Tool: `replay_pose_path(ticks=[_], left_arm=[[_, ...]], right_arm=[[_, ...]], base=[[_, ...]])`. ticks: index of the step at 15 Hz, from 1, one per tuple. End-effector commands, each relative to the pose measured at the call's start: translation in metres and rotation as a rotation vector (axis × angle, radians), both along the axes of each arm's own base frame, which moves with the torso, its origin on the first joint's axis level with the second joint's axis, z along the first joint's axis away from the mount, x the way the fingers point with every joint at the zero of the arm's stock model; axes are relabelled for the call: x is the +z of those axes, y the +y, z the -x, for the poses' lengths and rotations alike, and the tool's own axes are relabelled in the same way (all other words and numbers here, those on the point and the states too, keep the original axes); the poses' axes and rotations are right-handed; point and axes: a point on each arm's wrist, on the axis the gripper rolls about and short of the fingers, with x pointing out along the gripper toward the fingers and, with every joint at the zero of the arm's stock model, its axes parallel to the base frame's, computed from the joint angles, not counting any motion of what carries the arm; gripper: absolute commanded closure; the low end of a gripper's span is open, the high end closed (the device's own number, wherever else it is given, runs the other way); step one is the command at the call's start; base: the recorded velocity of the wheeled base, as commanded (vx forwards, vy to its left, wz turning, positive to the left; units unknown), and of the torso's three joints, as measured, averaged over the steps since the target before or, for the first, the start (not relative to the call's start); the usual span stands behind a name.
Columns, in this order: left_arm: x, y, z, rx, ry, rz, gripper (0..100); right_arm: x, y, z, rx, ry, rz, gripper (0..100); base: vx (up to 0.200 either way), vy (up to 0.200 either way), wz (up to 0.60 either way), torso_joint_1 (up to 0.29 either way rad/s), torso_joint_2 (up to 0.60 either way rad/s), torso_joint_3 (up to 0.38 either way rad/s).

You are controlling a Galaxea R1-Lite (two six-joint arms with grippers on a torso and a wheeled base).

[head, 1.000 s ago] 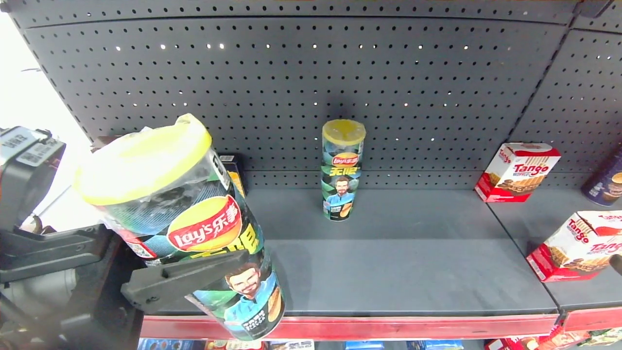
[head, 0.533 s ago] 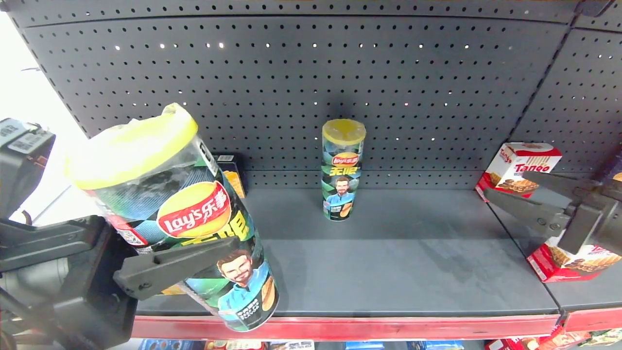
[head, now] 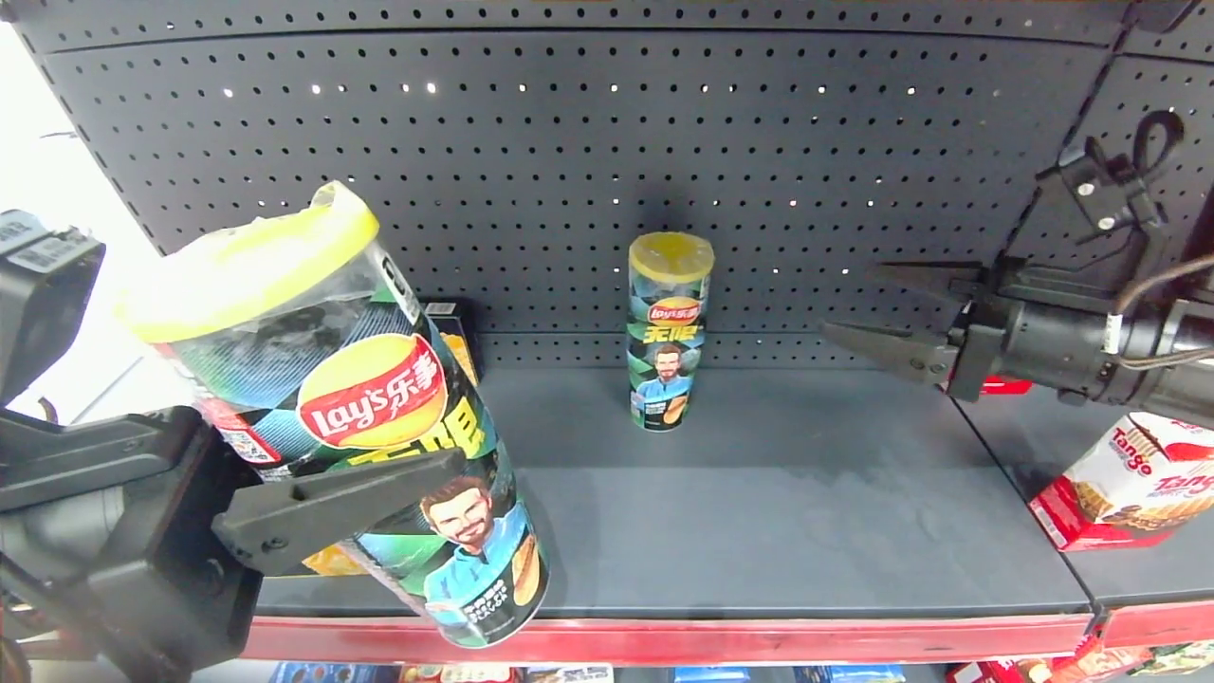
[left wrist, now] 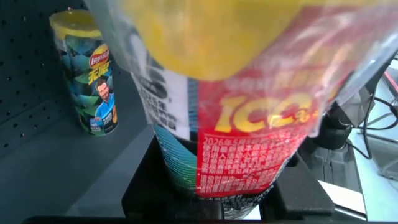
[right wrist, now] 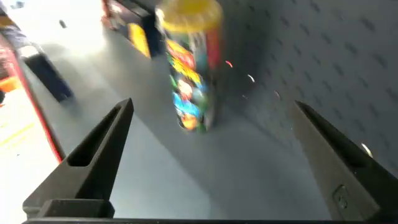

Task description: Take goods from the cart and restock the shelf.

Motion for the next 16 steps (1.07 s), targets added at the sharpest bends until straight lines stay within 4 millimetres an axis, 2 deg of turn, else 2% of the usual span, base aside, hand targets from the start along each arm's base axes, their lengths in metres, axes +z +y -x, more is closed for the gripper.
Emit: replay_pose_path(ticks=[1, 3, 4, 6, 11, 16], left_arm=[[-0.001, 0.0, 0.0, 0.001, 0.01, 0.001, 100], [-0.002, 0.0, 0.0, -0.006, 0.014, 0.0, 100], [-0.002, 0.001, 0.001, -0.012, 0.016, 0.0, 100], [-0.002, 0.0, 0.001, -0.015, 0.014, 0.0, 100], [-0.001, 0.0, -0.001, -0.016, 0.01, 0.001, 100], [-0.001, 0.0, 0.0, -0.015, 0.013, 0.001, 100]], right_arm=[[-0.005, 0.014, -0.033, 0.041, 0.025, 0.013, 0], [-0.004, 0.022, -0.047, 0.21, 0.007, 0.01, 0], [-0.011, 0.024, -0.058, 0.315, -0.02, 0.02, 0], [-0.014, 0.025, -0.069, 0.382, -0.061, 0.018, 0], [-0.021, 0.032, -0.095, 0.393, -0.064, 0.016, 0], [-0.044, 0.045, -0.131, 0.396, -0.033, 0.016, 0]], base=[[0.0, 0.0, 0.0, 0.0, 0.0, 0.0], [0.0, 0.0, 0.0, 0.0, 0.0, 0.0], [0.0, 0.0, 0.0, 0.0, 0.0, 0.0], [0.0, 0.0, 0.0, 0.0, 0.0, 0.0], [0.0, 0.0, 0.0, 0.0, 0.0, 0.0], [0.0, 0.0, 0.0, 0.0, 0.0, 0.0]])
